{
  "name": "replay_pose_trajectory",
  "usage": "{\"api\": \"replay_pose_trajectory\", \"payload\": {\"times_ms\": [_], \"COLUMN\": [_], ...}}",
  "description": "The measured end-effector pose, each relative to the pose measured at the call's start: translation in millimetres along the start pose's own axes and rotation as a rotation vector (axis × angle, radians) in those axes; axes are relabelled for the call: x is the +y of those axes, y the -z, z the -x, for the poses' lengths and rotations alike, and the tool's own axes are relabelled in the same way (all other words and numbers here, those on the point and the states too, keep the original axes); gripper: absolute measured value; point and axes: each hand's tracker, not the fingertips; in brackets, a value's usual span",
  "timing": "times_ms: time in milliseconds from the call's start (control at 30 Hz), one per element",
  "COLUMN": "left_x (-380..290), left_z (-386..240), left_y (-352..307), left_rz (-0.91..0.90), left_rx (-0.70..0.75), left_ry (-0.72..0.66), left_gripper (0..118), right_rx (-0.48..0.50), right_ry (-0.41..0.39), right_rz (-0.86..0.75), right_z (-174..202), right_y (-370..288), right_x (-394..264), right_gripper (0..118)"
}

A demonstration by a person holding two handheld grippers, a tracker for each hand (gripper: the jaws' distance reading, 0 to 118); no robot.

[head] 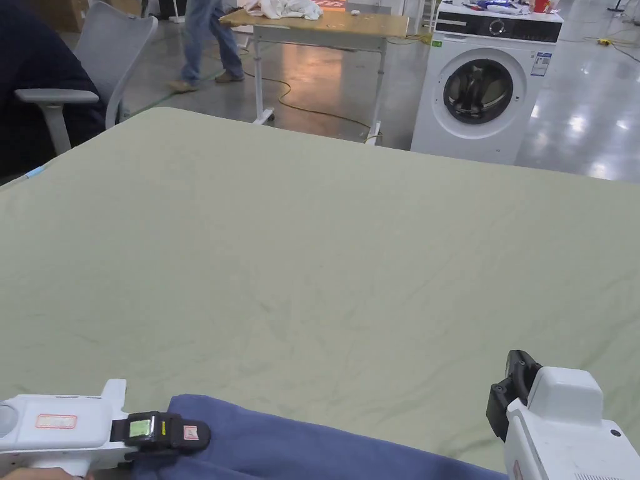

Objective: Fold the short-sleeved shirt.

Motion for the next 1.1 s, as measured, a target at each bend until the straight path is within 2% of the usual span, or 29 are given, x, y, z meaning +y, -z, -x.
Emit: {"api": "replay_pose_trajectory", "payload": {"times_ms": [67, 167, 233, 567, 667, 867, 967, 1100], "left_x": [-1, 0, 3, 15, 24, 40, 36, 26], "left_z": [-5, -14, -20, -66, -74, -87, -99, -119], "left_y": [3, -2, -7, -42, -62, -124, -134, -125], "left_rz": [0.004, -0.005, -0.011, -0.033, -0.051, -0.129, -0.134, -0.126], "left_rx": [0.064, 0.074, 0.115, 0.172, 0.202, 0.389, 0.440, 0.416], "left_ry": [0.040, 0.053, 0.118, 0.227, 0.236, 0.248, 0.250, 0.264], "left_gripper": [10, 4, 3, 2, 2, 2, 2, 2], "right_rx": [0.005, 0.007, 0.010, 0.012, 0.015, 0.028, 0.038, 0.046], "right_ry": [-0.002, 0.005, 0.011, 0.014, 0.014, 0.010, 0.007, 0.015], "right_rz": [0.001, 0.005, 0.006, -0.010, -0.017, -0.024, -0.025, -0.020], "right_z": [1, 1, 1, -2, -3, -2, 0, 2], "right_y": [0, 2, 2, 1, 1, 3, 4, 6], "right_x": [0, -1, -1, 4, 6, 8, 8, 7], "right_gripper": [1, 1, 1, 1, 1, 1, 1, 1]}}
